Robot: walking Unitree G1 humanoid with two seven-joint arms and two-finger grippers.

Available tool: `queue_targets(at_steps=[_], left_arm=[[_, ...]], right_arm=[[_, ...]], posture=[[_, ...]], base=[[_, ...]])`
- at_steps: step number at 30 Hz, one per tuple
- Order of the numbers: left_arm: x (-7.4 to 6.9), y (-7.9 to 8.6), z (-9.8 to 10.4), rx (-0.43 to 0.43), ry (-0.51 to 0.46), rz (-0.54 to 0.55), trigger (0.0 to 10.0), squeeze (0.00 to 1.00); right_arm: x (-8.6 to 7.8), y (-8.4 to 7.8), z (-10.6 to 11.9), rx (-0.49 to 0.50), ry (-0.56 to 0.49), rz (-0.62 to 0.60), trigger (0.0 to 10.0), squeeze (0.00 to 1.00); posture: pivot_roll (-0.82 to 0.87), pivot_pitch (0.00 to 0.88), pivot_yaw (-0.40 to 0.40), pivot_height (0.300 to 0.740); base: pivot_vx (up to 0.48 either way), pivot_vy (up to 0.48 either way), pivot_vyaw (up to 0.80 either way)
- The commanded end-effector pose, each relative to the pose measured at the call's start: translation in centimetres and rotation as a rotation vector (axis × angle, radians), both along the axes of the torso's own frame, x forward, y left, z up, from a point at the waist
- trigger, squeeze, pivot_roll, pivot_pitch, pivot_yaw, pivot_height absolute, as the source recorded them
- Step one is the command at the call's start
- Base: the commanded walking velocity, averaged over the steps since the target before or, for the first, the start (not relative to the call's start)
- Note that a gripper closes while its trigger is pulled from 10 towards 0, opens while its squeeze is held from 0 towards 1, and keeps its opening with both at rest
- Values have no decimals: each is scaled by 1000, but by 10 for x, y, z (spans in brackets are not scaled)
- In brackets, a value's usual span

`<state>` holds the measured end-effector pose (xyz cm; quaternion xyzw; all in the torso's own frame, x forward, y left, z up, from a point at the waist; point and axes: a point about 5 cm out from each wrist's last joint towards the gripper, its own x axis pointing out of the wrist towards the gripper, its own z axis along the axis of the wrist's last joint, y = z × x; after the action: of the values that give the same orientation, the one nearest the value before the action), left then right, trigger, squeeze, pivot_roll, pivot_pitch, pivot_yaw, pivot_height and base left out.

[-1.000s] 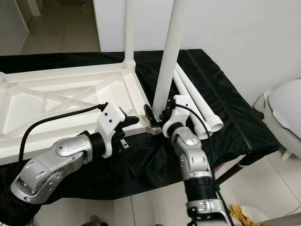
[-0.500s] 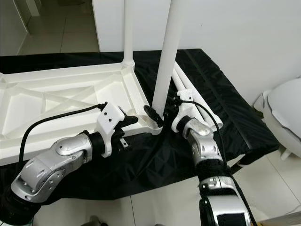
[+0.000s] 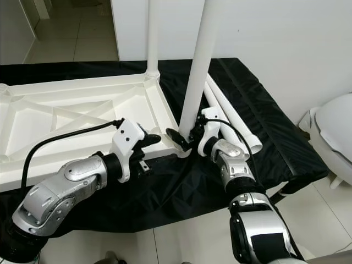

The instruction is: Building children table

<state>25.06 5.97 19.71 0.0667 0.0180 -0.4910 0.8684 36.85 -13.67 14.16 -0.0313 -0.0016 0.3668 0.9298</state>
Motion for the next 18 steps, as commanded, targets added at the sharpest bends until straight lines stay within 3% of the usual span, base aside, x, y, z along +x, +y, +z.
queue_targets(at_steps=[1,7,15,18], left_arm=[[-2,-2,2,10,-10,-42,10000,0],[-2,-3,2,9,-12,-42,10000,0],[-2,-4,2,13,-14,-54,10000,0],[-2,-4,1,17,-11,-55,10000,0]], right_arm=[[0,2,-3,-19,6,20,0,0],[-1,-1,-4,-7,4,29,0,0],[-5,-8,-18,-23,36,-103,0,0],[-8,-7,-22,49,66,-136,0,0]], posture=[[-8,27,-29,740],[-8,28,-29,740],[-21,32,-26,740],[-25,34,-22,740]], base=[[0,0,0],[0,0,0],[0,0,0],[0,0,0]])
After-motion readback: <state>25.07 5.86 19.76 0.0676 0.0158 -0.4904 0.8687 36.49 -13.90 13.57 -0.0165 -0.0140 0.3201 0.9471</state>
